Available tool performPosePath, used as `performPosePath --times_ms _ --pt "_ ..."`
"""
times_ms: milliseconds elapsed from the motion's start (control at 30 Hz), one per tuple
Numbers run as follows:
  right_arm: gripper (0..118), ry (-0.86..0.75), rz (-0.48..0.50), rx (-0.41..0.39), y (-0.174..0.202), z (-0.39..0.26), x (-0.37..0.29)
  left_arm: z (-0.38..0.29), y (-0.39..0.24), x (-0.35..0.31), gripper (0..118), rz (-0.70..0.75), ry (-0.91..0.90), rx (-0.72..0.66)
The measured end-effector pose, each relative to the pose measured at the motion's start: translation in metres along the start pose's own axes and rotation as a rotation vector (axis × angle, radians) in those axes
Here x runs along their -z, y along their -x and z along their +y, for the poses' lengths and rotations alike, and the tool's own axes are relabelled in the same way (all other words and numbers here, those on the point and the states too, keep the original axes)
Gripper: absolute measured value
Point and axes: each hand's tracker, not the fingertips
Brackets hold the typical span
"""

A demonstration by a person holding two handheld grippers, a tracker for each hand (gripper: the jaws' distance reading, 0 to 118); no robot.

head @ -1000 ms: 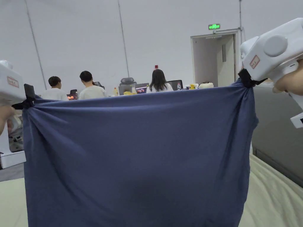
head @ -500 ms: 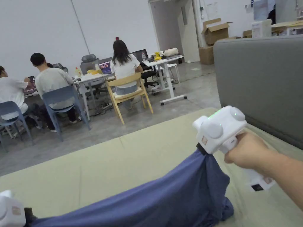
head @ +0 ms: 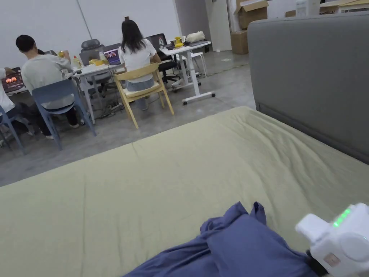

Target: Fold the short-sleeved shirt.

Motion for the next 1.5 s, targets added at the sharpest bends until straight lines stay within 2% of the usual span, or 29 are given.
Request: performPosePath --times_ms 167,233,333,533,733,933,967,1000,1033,1067,1100,1133,1167,1200,1300,1333,1367,1400,1433,1467,1500 --pt "3 0.048 0.03 -0.031 0.03 -0.085 -0.039 -0.079 0.007 -0.05 1 -0.035 0.07 -0.007" --pt "3 0.077 0.028 -0.038 0.039 -0.111 -0.041 -0.103 0.006 -0.051 1 -0.008 0.099 0.022" --pt "3 0.094 0.052 -0.006 0.047 -0.136 -0.028 -0.122 0.001 -0.031 1 0.033 0.125 0.051" --pt "3 0.135 0.045 0.059 0.045 -0.138 0.013 -0.127 0.012 0.03 1 0.065 0.171 -0.085" --pt "3 0.186 0.029 0.03 0.048 -0.128 0.035 -0.128 0.005 0.03 1 0.083 0.157 -0.035" --pt "9 0.238 0.017 0.026 0.049 -0.118 0.037 -0.127 0.008 0.034 4 0.08 0.152 -0.115" --pt "13 0.245 0.021 0.028 0.048 -0.116 0.034 -0.125 0.008 0.031 9 0.077 0.152 -0.128" --pt "34 0.249 0.026 0.026 0.045 -0.113 0.026 -0.125 0.009 0.024 36 0.07 0.135 -0.155" --pt "75 0.228 0.03 0.035 0.042 -0.11 0.012 -0.124 0.009 0.012 82 0.049 0.095 -0.184" --pt "114 0.157 0.025 0.056 0.039 -0.105 -0.005 -0.123 0.009 -0.004 118 0.01 0.024 -0.228" --pt "118 0.079 0.019 0.076 0.038 -0.101 -0.025 -0.125 0.008 -0.018 118 -0.003 -0.033 -0.252" --pt "116 -0.03 0.032 0.102 0.035 -0.097 -0.055 -0.128 0.004 -0.044 118 -0.086 -0.111 -0.261" --pt "117 -0.115 0.051 0.145 0.03 -0.088 -0.074 -0.121 0.004 -0.061 118 -0.08 -0.186 -0.287" --pt "118 -0.156 0.067 0.184 0.029 -0.085 -0.088 -0.12 0.0 -0.073 118 -0.095 -0.198 -0.285" --pt "115 -0.237 0.12 0.27 0.059 -0.075 -0.132 -0.136 -0.056 -0.101 118 -0.094 -0.163 -0.236" --pt "104 -0.253 0.145 0.279 0.068 -0.076 -0.137 -0.14 -0.071 -0.105 117 -0.068 -0.127 -0.195" --pt "73 -0.265 0.161 0.277 0.067 -0.084 -0.115 -0.145 -0.062 -0.084 105 -0.031 -0.113 -0.168" --pt "2 -0.261 0.153 0.258 0.079 -0.086 -0.113 -0.152 -0.064 -0.075 49 -0.011 -0.111 -0.145" --pt "2 -0.259 0.145 0.227 0.091 -0.088 -0.111 -0.158 -0.072 -0.074 5 0.0 -0.105 -0.133" --pt "2 -0.24 0.115 0.174 0.106 -0.09 -0.103 -0.163 -0.079 -0.07 0 -0.014 -0.092 -0.135" --pt "2 -0.232 0.087 0.16 0.116 -0.097 -0.098 -0.169 -0.079 -0.062 0 -0.013 -0.079 -0.147"
